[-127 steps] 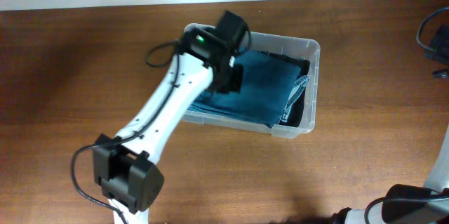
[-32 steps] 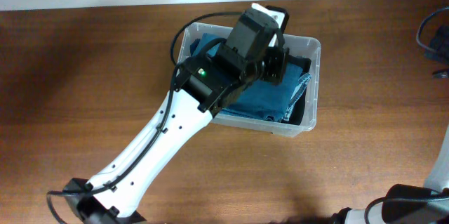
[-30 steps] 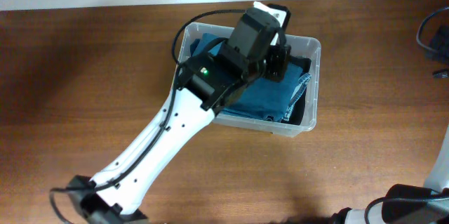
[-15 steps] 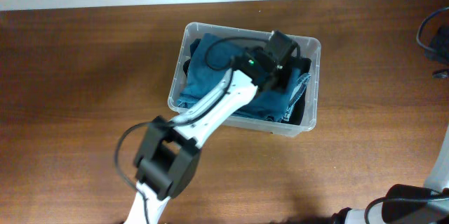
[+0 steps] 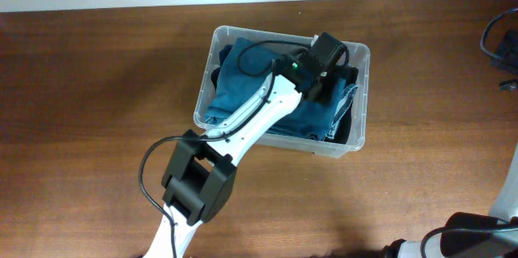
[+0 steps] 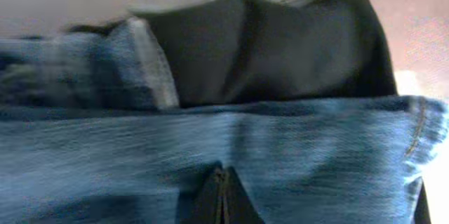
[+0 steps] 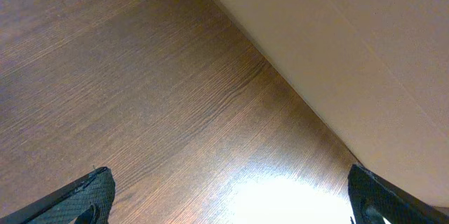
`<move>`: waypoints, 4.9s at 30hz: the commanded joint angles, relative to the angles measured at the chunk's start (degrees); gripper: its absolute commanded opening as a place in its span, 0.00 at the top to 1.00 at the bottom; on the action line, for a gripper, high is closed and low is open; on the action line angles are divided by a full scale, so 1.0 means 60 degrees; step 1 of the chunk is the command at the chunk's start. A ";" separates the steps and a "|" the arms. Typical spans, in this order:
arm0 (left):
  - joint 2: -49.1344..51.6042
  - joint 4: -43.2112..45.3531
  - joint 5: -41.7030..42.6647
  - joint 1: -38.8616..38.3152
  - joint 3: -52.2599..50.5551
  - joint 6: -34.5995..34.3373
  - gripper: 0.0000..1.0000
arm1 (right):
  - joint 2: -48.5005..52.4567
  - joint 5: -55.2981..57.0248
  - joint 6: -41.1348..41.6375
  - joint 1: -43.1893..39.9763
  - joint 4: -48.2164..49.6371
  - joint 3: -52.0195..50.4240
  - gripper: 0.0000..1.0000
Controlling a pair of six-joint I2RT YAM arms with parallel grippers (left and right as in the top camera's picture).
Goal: Pack container
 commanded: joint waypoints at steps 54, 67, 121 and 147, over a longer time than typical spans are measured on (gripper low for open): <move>-0.2572 -0.4947 0.1789 0.2397 0.0903 -0.0397 0.99 | 0.0004 0.0113 0.0146 -0.0015 0.0029 0.0047 0.02; -0.1100 -0.3887 0.1767 0.2120 -0.2157 -0.0397 0.99 | 0.0004 0.0113 0.0146 -0.0015 0.0029 0.0047 0.02; -0.1483 -0.6462 0.1621 0.2721 -0.1089 -0.0331 0.99 | 0.0004 0.0113 0.0146 -0.0015 0.0029 0.0047 0.02; -0.2033 -0.6298 0.1727 0.1668 0.0025 -0.0444 1.00 | 0.0004 0.0113 0.0146 -0.0015 0.0029 0.0047 0.02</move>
